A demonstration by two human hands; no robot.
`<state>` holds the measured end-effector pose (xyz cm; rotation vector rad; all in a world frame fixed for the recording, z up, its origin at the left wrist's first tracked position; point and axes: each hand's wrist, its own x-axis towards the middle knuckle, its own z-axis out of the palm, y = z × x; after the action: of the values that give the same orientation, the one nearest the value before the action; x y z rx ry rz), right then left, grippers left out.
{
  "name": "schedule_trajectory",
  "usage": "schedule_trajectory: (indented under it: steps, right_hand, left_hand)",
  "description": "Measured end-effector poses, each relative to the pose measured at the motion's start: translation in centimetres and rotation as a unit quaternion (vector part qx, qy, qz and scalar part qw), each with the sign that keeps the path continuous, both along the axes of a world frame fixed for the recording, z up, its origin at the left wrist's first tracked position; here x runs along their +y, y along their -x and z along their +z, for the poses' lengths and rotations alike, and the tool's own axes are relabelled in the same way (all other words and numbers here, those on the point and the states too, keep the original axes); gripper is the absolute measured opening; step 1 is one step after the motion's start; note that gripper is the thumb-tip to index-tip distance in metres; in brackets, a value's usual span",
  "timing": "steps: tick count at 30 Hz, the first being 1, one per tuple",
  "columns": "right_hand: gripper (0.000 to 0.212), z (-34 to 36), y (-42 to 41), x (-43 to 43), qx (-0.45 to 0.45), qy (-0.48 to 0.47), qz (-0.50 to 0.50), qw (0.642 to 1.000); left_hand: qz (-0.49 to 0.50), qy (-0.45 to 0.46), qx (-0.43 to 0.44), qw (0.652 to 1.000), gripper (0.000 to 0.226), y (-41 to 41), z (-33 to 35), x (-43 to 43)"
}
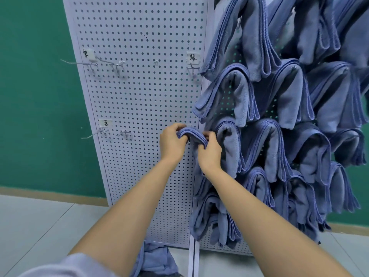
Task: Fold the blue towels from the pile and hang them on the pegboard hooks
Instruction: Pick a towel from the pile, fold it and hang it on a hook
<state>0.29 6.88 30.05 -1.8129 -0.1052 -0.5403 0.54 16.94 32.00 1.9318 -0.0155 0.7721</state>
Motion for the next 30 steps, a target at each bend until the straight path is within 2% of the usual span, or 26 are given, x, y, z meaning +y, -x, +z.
schedule_trajectory:
  steps: [7,11,15,19,24,30]
  right_hand:
    - [0.042,-2.4,-1.2,0.6,-0.002,0.055,-0.002,0.999]
    - [0.039,-4.0,-1.1,0.6,0.010,0.130,-0.010,0.991]
    - [0.031,-4.4,-0.9,0.4,0.011,0.149,-0.011,0.989]
    - [0.031,-3.9,0.0,0.1,0.023,0.139,0.006,0.990]
    - [0.045,-3.4,3.6,-0.7,0.061,0.140,0.042,0.987]
    - [0.027,-6.5,9.7,-0.6,0.086,0.180,0.127,0.972]
  left_hand:
    - [0.008,-0.022,-0.018,1.000,0.037,-1.3,-2.6,0.5]
    - [0.004,-0.033,0.007,0.999,0.043,-0.9,-4.1,0.8]
    - [0.000,-0.041,0.047,0.998,0.037,-0.5,-5.3,1.4]
    - [-0.016,-0.035,0.078,0.996,0.033,1.0,-5.6,2.1]
    - [0.008,-0.078,0.118,0.990,0.028,4.7,-5.6,3.8]
    - [0.017,-0.076,0.165,0.983,0.011,10.8,-8.6,7.2]
